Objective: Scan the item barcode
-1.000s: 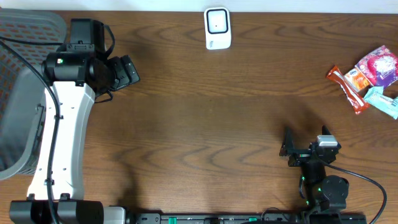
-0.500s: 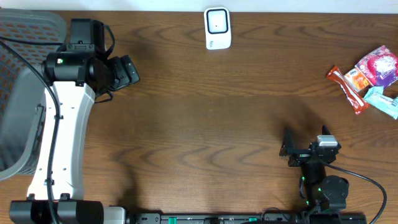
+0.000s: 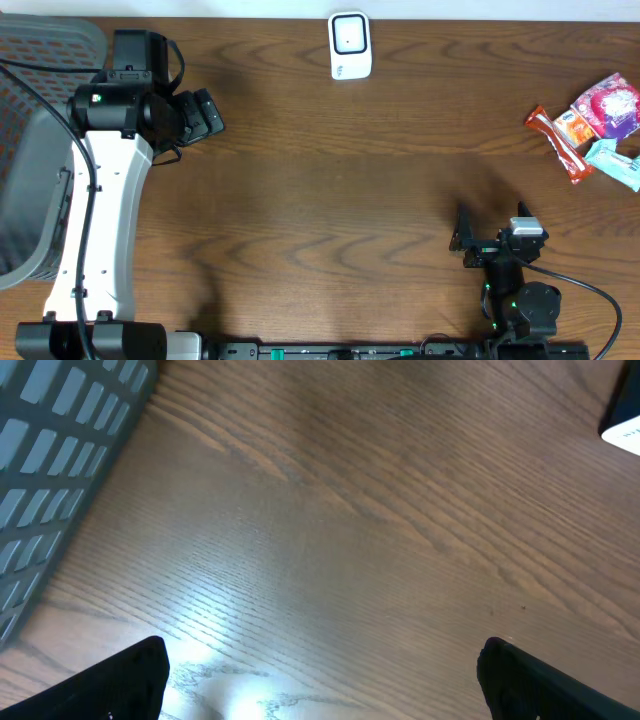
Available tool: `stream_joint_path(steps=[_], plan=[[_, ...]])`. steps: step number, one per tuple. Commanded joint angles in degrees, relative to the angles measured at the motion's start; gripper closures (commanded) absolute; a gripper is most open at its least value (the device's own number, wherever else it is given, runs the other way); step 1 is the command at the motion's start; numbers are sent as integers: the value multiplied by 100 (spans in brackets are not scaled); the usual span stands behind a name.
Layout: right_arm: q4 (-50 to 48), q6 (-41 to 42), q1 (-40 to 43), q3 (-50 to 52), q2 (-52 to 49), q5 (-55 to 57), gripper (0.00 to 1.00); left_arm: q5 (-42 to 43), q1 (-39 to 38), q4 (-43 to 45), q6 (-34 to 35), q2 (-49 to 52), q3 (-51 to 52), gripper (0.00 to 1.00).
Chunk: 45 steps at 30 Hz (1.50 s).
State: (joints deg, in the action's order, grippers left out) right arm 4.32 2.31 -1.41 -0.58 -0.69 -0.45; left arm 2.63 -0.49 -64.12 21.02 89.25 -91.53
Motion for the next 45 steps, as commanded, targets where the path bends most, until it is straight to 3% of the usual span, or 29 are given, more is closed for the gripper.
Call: stream_joint_path(steps=[1,29,33,45], plan=[[-2,42,24,28,39,22,1,-55,11,-15,28,-63,-48,2],[-2,42,24,28,39,22,1,-55,11,-15,28,-52,-48,2],[-2,42,24,28,39,22,1,-647,11,70,-15,-55,-46,2],[-2,42,24,28,39,22,1,-623,11,50,-11,-92,-46,2]])
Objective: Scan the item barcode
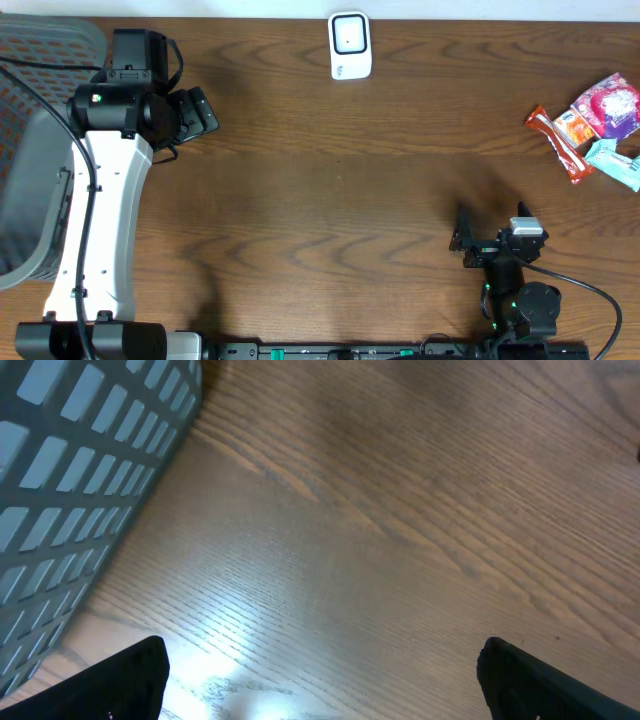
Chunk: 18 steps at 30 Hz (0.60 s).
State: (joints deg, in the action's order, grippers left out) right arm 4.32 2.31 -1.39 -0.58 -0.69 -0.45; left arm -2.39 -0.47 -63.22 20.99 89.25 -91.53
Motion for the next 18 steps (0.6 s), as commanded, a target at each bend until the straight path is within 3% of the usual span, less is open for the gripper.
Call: stream_joint_path(steps=[1,6,18], plan=[[-2,42,22,28,39,22,1,-63,7,-42,15,-103,-46,2],[-2,42,22,28,39,22,1,345,-7,-66,120,-188,55,2],[-2,42,22,28,39,22,1,345,-96,232,-101,-704,1325,2]])
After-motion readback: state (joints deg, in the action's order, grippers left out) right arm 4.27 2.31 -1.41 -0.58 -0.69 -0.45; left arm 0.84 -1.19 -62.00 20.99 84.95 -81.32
